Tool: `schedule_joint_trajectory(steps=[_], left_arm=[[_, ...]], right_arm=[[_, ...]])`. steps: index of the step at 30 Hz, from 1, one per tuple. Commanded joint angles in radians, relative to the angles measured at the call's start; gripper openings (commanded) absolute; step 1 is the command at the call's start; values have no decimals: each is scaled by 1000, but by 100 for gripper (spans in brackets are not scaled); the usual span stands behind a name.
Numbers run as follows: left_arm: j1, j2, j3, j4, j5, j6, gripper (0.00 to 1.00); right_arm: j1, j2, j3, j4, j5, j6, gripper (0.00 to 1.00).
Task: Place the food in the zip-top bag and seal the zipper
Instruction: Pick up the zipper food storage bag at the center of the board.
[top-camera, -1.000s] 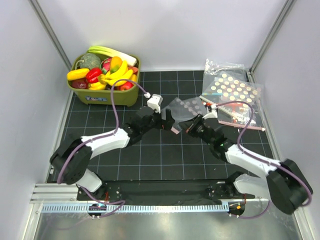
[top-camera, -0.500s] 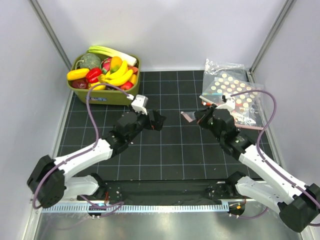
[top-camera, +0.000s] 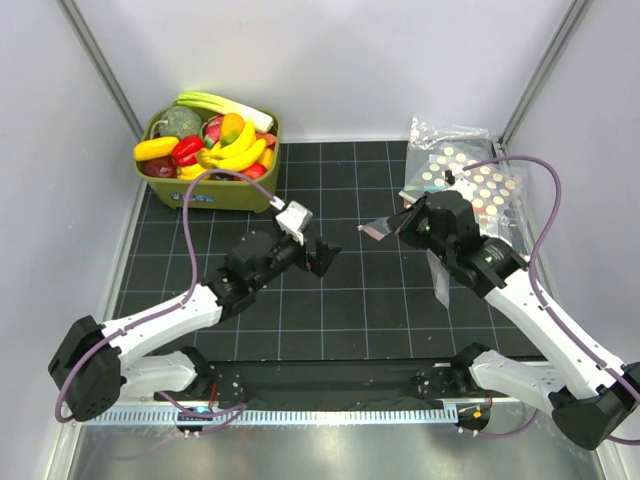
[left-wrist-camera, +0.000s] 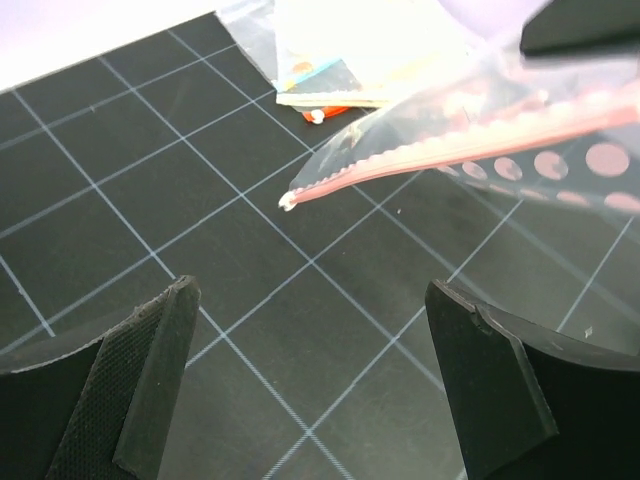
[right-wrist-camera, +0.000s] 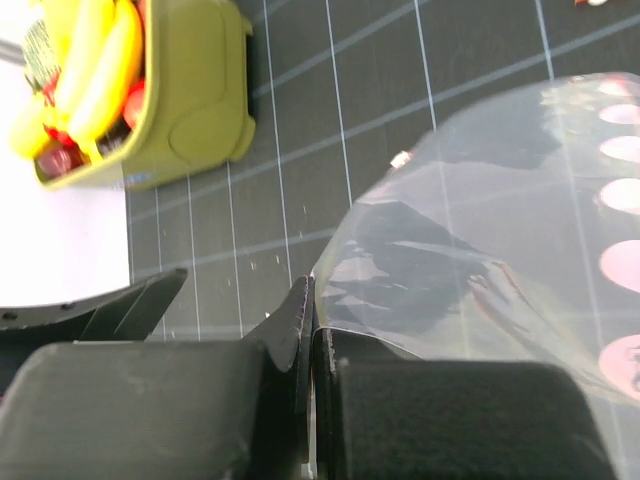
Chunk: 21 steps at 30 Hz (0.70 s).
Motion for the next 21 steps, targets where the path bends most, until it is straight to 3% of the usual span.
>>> schedule_joint_trajectory(steps=[1, 3, 4, 10, 21], left_arm=[[-29, -1, -39, 141, 3, 146, 100], [-49, 5, -67, 198, 33, 180, 100], [-56, 8, -78, 236, 79, 265, 100], [-147, 54, -99, 272, 8, 449, 100], [-210, 86, -93, 273, -75, 542, 92]], right_arm=[[-2, 12, 71, -104, -77, -10, 1], [0, 20, 108, -142, -111, -42, 1], [0, 28, 120, -154, -121, -53, 1], [-2, 48, 148, -165, -239, -112, 1], [0, 84, 156, -173, -339, -155, 1]])
